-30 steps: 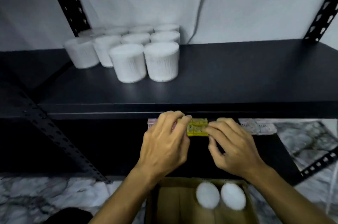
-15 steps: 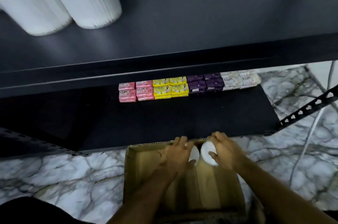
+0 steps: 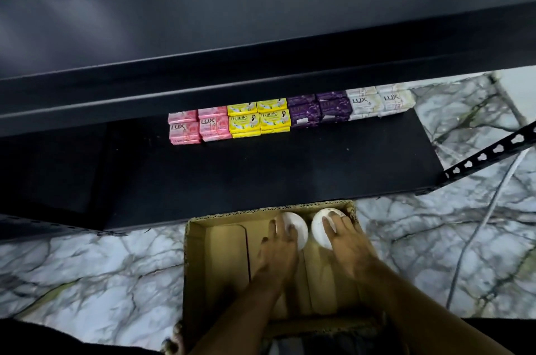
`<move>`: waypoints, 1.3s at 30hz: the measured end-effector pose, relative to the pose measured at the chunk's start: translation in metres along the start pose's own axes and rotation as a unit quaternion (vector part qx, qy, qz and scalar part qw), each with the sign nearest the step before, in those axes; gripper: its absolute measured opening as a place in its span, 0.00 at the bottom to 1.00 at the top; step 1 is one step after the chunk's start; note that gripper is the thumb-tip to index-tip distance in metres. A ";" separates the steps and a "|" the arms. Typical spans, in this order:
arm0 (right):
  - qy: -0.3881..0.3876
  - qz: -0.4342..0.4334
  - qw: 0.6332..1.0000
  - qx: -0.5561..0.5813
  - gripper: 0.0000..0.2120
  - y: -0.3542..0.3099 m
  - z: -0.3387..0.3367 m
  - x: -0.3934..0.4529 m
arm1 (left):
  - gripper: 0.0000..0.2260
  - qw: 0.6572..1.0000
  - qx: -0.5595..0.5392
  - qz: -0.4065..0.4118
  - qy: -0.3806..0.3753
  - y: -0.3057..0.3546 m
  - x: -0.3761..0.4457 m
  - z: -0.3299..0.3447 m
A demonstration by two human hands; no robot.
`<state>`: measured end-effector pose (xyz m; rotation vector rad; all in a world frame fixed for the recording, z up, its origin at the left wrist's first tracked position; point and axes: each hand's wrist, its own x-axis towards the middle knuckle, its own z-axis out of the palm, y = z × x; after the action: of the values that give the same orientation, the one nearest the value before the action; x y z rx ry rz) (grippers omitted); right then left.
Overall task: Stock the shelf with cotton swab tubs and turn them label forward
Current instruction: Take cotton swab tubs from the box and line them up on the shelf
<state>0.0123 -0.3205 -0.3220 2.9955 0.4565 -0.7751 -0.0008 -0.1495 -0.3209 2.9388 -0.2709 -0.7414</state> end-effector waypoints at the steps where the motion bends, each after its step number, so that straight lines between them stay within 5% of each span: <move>1: 0.003 0.003 1.000 -0.001 0.38 0.000 0.003 -0.001 | 0.27 1.000 0.001 0.002 -0.006 0.000 -0.002 0.001; 24: -0.019 -0.045 0.999 0.004 0.45 -0.007 -0.019 -0.008 | 0.40 0.998 -0.015 -0.001 -0.054 -0.011 -0.003 -0.002; 30: -0.018 -0.103 0.994 -0.033 0.46 -0.018 -0.048 -0.013 | 0.38 0.995 -0.080 -0.053 -0.025 -0.027 -0.035 -0.023; 39: 0.031 -0.155 0.987 0.012 0.48 -0.071 -0.127 -0.030 | 0.42 0.995 -0.036 -0.074 0.057 -0.074 -0.089 -0.105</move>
<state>0.0278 -0.2502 -0.1921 3.0155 0.9401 -0.7049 -0.0168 -0.0541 -0.1975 2.9423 -0.0160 -0.5841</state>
